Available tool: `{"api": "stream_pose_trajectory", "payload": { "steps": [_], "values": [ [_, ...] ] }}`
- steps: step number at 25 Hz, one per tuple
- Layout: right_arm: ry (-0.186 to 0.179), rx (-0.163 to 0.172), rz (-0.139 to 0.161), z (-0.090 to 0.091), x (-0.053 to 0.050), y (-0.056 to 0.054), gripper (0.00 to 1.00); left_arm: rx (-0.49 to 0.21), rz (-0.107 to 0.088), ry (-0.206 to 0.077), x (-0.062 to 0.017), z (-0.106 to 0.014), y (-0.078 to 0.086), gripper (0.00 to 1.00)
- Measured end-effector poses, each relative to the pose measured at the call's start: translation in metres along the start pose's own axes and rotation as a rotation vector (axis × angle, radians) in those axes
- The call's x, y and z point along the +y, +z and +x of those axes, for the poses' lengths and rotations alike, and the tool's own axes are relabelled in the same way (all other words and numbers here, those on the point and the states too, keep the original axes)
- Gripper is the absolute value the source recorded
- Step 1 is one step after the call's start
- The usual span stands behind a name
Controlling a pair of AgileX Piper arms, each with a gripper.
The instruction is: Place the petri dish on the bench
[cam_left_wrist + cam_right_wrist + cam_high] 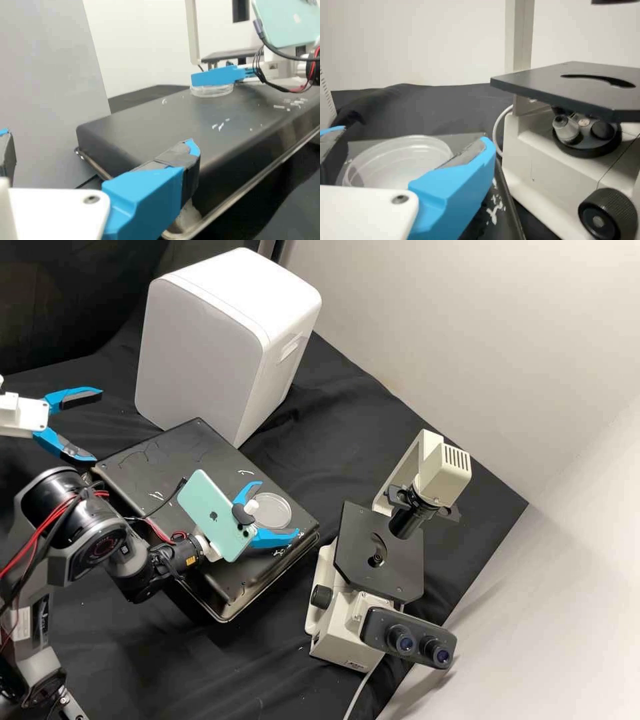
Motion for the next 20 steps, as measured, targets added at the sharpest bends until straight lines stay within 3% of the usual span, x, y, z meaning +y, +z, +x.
{"api": "stream_pose_trajectory", "payload": {
  "steps": [3,5,7,9,13,20],
  "values": [
    [0.011,0.002,0.006,-0.003,0.002,-0.002,1.00,0.003,0.006,0.044,0.0080,-0.003,-0.001,1.00],
    [0.016,-0.005,0.030,-0.004,0.004,0.000,1.00,0.008,0.011,0.076,0.0135,-0.005,-0.002,1.00],
    [0.019,-0.007,0.042,-0.006,0.004,0.000,1.00,0.016,0.001,0.094,0.0167,-0.007,-0.003,1.00],
    [0.022,-0.004,0.042,-0.007,0.006,-0.001,1.00,0.019,-0.021,0.097,0.0171,-0.007,-0.004,1.00],
    [0.021,-0.004,0.042,-0.010,0.006,-0.001,1.00,0.031,-0.042,0.099,0.0173,-0.007,-0.005,1.00],
    [0.023,-0.002,0.053,-0.015,0.007,-0.002,1.00,0.033,-0.043,0.100,0.0173,-0.007,-0.005,1.00]
  ]
}}
